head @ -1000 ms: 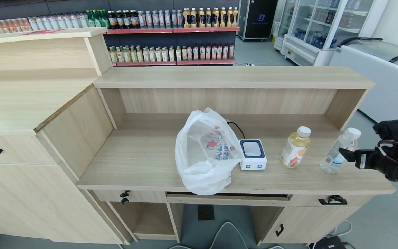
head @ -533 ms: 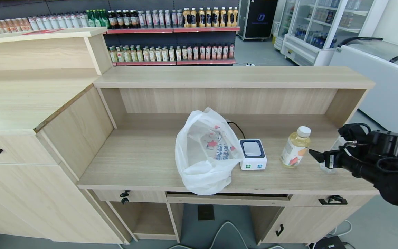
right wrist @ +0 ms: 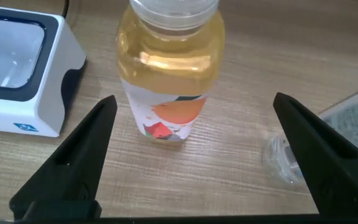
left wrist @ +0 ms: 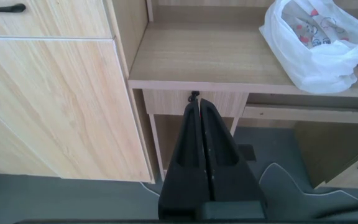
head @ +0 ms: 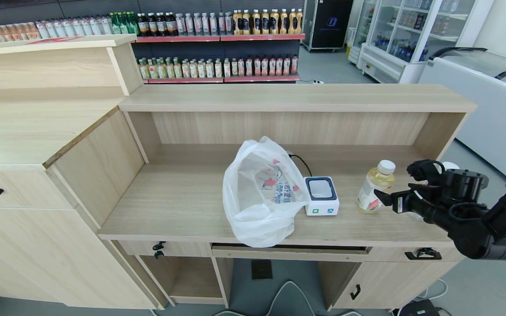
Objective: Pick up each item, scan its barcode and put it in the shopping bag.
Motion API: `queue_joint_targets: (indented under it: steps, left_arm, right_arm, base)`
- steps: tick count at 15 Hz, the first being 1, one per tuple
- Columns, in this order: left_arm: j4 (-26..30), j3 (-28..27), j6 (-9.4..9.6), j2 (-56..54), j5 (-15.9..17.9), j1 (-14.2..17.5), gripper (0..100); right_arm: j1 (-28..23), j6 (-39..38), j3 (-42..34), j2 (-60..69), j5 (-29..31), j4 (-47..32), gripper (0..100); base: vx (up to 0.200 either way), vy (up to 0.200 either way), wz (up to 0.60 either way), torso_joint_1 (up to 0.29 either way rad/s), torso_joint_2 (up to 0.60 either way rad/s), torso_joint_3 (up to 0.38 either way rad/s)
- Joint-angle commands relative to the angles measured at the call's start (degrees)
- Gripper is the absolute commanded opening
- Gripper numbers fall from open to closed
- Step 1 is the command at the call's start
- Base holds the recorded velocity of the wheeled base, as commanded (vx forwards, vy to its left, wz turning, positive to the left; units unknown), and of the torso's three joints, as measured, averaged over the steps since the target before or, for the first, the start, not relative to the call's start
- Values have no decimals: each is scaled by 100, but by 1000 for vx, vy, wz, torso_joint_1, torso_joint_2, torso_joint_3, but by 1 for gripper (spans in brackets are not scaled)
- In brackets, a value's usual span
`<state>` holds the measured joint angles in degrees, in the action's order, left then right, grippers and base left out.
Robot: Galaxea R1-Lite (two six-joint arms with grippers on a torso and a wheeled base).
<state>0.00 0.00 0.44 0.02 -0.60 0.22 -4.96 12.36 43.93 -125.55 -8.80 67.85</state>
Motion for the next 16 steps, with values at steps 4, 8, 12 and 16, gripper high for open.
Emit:
queue_joint_targets:
  steps: [4,8,12,16]
  left_arm:
    - [0,0,0,-2,-2,4,0]
    - [0,0,0,-2,-2,4,0]
    - [0,0,0,-2,-2,4,0]
    - [0,0,0,-2,-2,4,0]
  right_arm:
    - [145,65,221,-523,10,202,100]
    - [197,144,687,-848,-69,202,100]
    - [303,135,1065,-1138,-236,193,100]
    - [329,65,1152,-1314,-254,202,100]
  base:
    - [0,0,0,0,0,0]
    - [0,0,0,0,0,0]
    - [0,0,0,0,0,0]
    - [0,0,0,0,0,0]
